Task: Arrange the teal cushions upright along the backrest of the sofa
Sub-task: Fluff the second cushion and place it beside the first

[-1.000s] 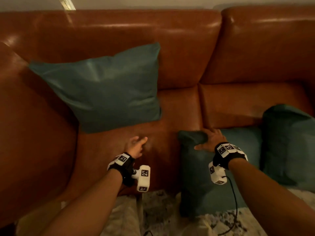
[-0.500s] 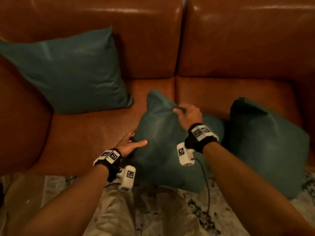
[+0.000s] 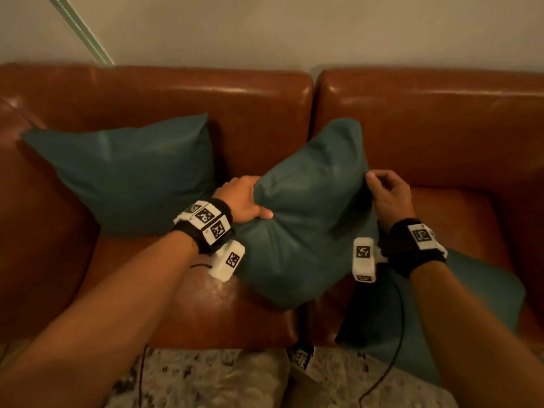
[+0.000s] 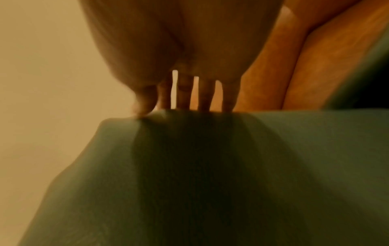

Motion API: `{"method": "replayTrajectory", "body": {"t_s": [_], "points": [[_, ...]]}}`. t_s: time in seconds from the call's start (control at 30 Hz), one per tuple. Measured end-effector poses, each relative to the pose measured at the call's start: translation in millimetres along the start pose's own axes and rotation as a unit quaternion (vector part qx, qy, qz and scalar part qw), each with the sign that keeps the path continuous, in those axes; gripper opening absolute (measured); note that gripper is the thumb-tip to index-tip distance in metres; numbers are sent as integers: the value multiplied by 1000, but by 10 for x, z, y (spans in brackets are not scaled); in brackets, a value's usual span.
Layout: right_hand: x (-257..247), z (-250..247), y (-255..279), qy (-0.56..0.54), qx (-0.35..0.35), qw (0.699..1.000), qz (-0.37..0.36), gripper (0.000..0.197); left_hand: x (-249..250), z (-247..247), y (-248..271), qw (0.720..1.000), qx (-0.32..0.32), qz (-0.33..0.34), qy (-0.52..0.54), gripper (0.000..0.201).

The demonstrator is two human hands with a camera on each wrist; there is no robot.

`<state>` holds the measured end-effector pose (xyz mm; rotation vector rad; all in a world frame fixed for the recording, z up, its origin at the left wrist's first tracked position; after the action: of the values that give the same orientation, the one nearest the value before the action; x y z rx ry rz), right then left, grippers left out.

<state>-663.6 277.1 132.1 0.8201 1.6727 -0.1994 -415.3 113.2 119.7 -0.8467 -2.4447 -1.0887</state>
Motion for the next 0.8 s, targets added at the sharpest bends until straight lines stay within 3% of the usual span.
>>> {"method": "replayTrajectory", "body": {"t_s": [0.1, 0.17, 0.27, 0.33, 0.4, 0.43, 0.5, 0.53, 0.57, 0.6, 0.67, 0.7, 0.8], "points": [[-174, -76, -151, -72, -58, 996, 15, 63, 521, -346, -180, 992, -3, 51, -116, 69], [-192, -125, -266, -61, -46, 996, 33, 60, 761, -458, -308, 982, -4, 76, -175, 77], [1, -299, -382, -15, 27, 995, 95, 48, 829, -708, -443, 982, 23, 90, -164, 78], [164, -394, -442, -24, 59, 988, 138, 47, 569, -989, -481, 992, 82, 70, -61, 70], [235, -438, -518, -34, 74, 986, 147, 46, 134, -1158, -503, 985, 128, 39, 112, 65], [237, -434, -555, -34, 73, 986, 145, 44, -82, -1125, -501, 968, 131, 29, 211, 63], [208, -394, -621, -31, 74, 987, 139, 42, -409, -881, -480, 901, 103, 26, 420, 62], [192, -374, -649, -29, 80, 987, 139, 42, -497, -701, -447, 864, 79, 36, 497, 65], [180, -351, -665, -28, 84, 986, 141, 41, -542, -500, -386, 847, 56, 39, 528, 76], [203, -340, -692, -25, 86, 985, 146, 41, -541, -306, -333, 846, 36, 41, 530, 95], [235, -325, -751, -13, 83, 984, 157, 41, -493, 36, -303, 886, 20, 27, 462, 125], [216, -336, -774, 10, 80, 984, 161, 42, -442, 112, -317, 899, 39, 6, 437, 119], [-97, -468, -839, 184, 81, 972, 119, 64, -215, -102, -381, 900, 180, -14, 396, 74]]}}
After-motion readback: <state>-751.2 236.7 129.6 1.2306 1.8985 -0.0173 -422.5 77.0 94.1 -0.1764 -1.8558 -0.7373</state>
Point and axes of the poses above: each hand's wrist, its own y-axis away from the middle knuckle, its own z-axis out of the palm, x = y × z, the point moved 8 cm from there along -y, towards the middle knuckle, and after that the axes turned 8 degrees about -x, right-handed, at the moved point
